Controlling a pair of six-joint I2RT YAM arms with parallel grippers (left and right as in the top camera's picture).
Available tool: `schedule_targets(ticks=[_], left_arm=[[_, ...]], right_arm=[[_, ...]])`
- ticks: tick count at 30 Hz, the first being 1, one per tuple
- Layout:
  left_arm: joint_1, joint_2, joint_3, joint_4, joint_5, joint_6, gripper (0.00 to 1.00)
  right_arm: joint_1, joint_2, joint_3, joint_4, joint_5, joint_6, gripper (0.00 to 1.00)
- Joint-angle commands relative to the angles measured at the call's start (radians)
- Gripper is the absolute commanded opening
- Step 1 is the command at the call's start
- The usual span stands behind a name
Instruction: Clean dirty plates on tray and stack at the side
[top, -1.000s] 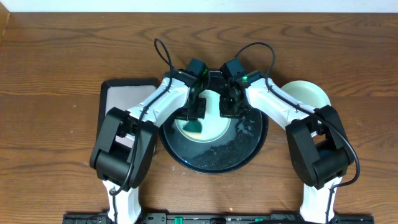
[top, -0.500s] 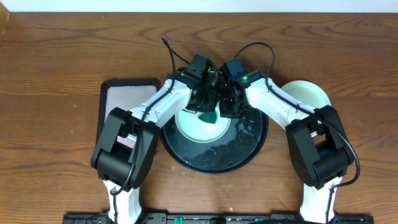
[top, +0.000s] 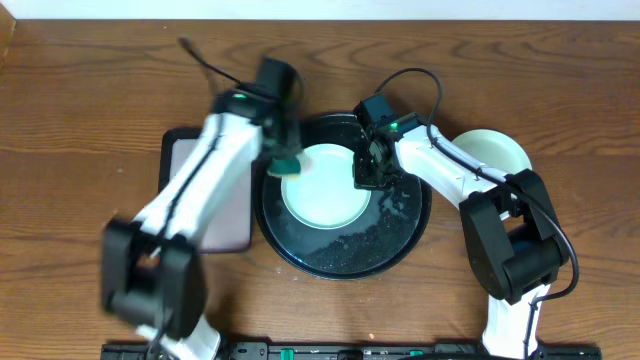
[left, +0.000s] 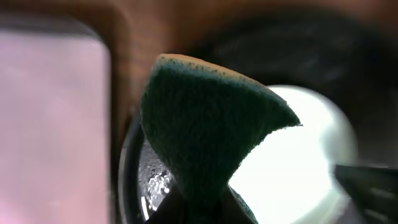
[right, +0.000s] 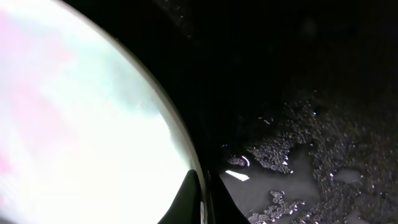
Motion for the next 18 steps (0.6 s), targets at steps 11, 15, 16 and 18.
schedule_targets(ticks=[11,15,16,18], left_arm=[[0.127,-0.278,0.038,-0.077,0.032,0.036,0.08],[0.13,-0.266,0.03,-0.093,0.032,0.036,0.07],[0.13,-0.265,0.025,-0.092,0.032,0.036,0.08],[0.13,-0.26,0.018,-0.093,0.032,0.036,0.07]], right_arm=[[0.017,-0.198,0.008,-0.024,0.119,-0.114,0.01],[0.051,-0.304,0.008,-0.063,0.296,-0.137,0.01],[0.065,-0.328,0.008,-0.075,0.355,-0.137,0.01],[0.102,-0.37,0.008,-0.1,0.487,-0.138,0.01]])
